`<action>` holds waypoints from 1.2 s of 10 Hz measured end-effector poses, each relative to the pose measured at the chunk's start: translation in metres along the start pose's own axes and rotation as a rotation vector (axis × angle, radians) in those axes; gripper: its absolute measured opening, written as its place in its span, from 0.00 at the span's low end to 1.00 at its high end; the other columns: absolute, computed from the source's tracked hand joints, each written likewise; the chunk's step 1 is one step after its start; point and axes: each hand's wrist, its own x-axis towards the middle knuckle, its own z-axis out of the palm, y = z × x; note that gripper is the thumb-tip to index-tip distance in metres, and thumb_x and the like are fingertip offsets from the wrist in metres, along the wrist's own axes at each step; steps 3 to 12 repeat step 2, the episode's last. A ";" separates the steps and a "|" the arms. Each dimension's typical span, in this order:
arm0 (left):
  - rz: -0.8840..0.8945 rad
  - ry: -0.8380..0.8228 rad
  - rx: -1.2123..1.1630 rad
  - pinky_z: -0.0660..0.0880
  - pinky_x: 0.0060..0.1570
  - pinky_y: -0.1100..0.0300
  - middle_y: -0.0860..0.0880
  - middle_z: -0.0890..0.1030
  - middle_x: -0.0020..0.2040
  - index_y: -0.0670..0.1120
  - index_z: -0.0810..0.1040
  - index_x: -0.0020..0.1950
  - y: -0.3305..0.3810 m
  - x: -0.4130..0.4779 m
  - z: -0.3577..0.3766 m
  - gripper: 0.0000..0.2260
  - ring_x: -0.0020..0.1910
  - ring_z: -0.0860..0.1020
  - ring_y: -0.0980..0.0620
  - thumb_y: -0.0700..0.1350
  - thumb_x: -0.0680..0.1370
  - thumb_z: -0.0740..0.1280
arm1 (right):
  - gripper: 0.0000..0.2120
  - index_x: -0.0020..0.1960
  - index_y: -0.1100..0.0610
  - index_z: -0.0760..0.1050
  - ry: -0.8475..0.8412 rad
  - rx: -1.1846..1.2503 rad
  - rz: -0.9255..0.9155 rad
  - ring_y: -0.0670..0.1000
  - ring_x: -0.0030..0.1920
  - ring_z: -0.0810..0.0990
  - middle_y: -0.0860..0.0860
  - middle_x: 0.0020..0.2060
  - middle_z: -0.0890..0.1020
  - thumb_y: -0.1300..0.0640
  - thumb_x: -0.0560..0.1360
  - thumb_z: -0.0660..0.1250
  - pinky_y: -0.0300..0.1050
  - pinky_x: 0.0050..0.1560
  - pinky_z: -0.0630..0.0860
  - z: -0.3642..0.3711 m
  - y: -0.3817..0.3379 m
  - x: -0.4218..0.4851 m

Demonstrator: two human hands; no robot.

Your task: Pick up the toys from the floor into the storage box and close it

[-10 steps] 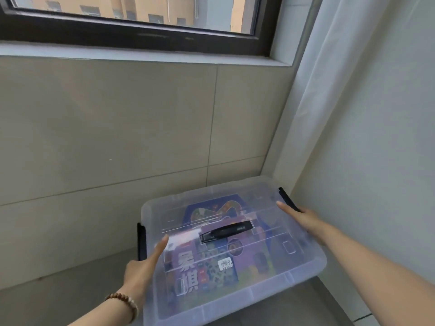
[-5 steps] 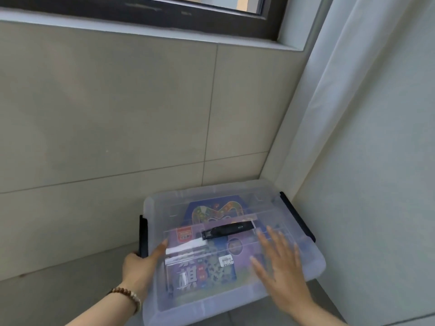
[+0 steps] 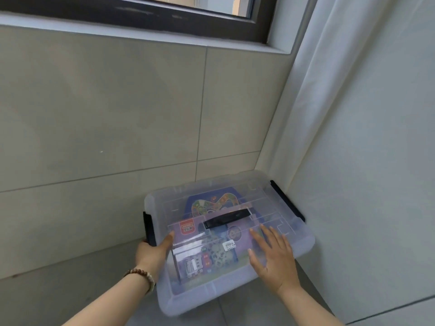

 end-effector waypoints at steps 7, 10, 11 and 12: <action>0.029 0.011 0.136 0.67 0.66 0.48 0.37 0.65 0.71 0.37 0.54 0.74 0.014 -0.023 -0.016 0.41 0.68 0.67 0.39 0.60 0.73 0.67 | 0.42 0.74 0.41 0.36 -0.186 0.025 0.121 0.49 0.76 0.40 0.46 0.76 0.40 0.24 0.64 0.32 0.51 0.75 0.40 -0.033 -0.019 -0.003; 0.029 0.011 0.136 0.67 0.66 0.48 0.37 0.65 0.71 0.37 0.54 0.74 0.014 -0.023 -0.016 0.41 0.68 0.67 0.39 0.60 0.73 0.67 | 0.42 0.74 0.41 0.36 -0.186 0.025 0.121 0.49 0.76 0.40 0.46 0.76 0.40 0.24 0.64 0.32 0.51 0.75 0.40 -0.033 -0.019 -0.003; 0.029 0.011 0.136 0.67 0.66 0.48 0.37 0.65 0.71 0.37 0.54 0.74 0.014 -0.023 -0.016 0.41 0.68 0.67 0.39 0.60 0.73 0.67 | 0.42 0.74 0.41 0.36 -0.186 0.025 0.121 0.49 0.76 0.40 0.46 0.76 0.40 0.24 0.64 0.32 0.51 0.75 0.40 -0.033 -0.019 -0.003; 0.029 0.011 0.136 0.67 0.66 0.48 0.37 0.65 0.71 0.37 0.54 0.74 0.014 -0.023 -0.016 0.41 0.68 0.67 0.39 0.60 0.73 0.67 | 0.42 0.74 0.41 0.36 -0.186 0.025 0.121 0.49 0.76 0.40 0.46 0.76 0.40 0.24 0.64 0.32 0.51 0.75 0.40 -0.033 -0.019 -0.003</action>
